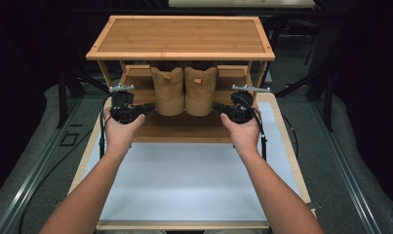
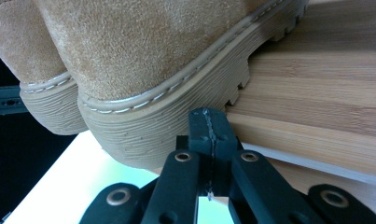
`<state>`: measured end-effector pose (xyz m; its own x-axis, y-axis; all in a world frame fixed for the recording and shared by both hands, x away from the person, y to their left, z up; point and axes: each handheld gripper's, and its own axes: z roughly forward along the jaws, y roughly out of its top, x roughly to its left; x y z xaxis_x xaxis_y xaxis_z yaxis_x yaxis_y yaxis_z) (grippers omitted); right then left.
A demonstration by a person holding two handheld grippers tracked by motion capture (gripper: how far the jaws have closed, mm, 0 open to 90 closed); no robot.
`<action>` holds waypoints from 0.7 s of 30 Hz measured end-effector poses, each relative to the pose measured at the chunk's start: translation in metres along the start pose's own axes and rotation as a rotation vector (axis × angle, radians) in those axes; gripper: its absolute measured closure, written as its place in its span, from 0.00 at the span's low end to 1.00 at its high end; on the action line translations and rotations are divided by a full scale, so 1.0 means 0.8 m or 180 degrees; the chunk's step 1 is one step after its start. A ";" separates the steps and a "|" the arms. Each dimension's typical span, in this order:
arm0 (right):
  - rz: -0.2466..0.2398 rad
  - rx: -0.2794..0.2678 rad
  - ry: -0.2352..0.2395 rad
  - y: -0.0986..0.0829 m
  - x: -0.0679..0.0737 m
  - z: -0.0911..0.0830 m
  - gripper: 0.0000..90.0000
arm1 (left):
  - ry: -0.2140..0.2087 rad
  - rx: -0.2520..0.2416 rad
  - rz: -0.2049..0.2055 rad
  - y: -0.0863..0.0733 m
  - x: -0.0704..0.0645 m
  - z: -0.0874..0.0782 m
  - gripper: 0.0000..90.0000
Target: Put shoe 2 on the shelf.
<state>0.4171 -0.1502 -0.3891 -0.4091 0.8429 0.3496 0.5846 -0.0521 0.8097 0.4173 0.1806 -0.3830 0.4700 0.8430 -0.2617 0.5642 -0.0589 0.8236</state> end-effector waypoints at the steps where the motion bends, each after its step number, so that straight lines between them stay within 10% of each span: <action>1: -0.0008 -0.0001 0.0000 0.000 0.000 -0.001 1.00 | 0.0003 0.0010 0.0002 0.000 0.002 -0.002 1.00; 21: -0.0297 0.0117 -0.0005 -0.018 -0.008 -0.078 1.00 | -0.0114 0.0074 0.0163 -0.034 0.022 -0.095 1.00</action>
<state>0.3675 -0.1882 -0.3737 -0.4618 0.8440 0.2727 0.5694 0.0463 0.8208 0.3590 0.2378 -0.3720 0.5224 0.8189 -0.2376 0.5541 -0.1143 0.8246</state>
